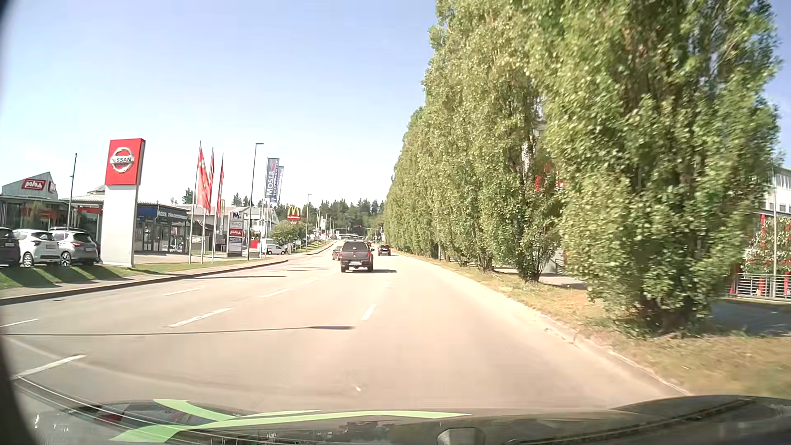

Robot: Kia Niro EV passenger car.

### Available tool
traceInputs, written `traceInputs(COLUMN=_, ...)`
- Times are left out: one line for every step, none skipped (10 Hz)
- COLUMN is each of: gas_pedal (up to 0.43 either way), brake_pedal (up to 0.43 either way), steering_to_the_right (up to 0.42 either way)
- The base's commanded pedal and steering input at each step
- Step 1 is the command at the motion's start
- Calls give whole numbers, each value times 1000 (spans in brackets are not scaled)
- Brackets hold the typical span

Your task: Follow the waypoints while adhering to traffic rules and regulations

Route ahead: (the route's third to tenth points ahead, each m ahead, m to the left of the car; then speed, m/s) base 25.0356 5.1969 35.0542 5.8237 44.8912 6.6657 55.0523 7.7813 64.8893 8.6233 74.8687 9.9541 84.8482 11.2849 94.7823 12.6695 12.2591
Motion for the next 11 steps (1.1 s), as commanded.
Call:
traceInputs(gas_pedal=8, brake_pedal=0, steering_to_the_right=-8)
traceInputs(gas_pedal=8, brake_pedal=0, steering_to_the_right=-8)
traceInputs(gas_pedal=8, brake_pedal=0, steering_to_the_right=-8)
traceInputs(gas_pedal=8, brake_pedal=0, steering_to_the_right=-8)
traceInputs(gas_pedal=8, brake_pedal=0, steering_to_the_right=-8)
traceInputs(gas_pedal=20, brake_pedal=0, steering_to_the_right=-8)
traceInputs(gas_pedal=20, brake_pedal=0, steering_to_the_right=-8)
traceInputs(gas_pedal=20, brake_pedal=0, steering_to_the_right=-8)
traceInputs(gas_pedal=20, brake_pedal=0, steering_to_the_right=-8)
traceInputs(gas_pedal=20, brake_pedal=0, steering_to_the_right=-8)
traceInputs(gas_pedal=20, brake_pedal=0, steering_to_the_right=-8)
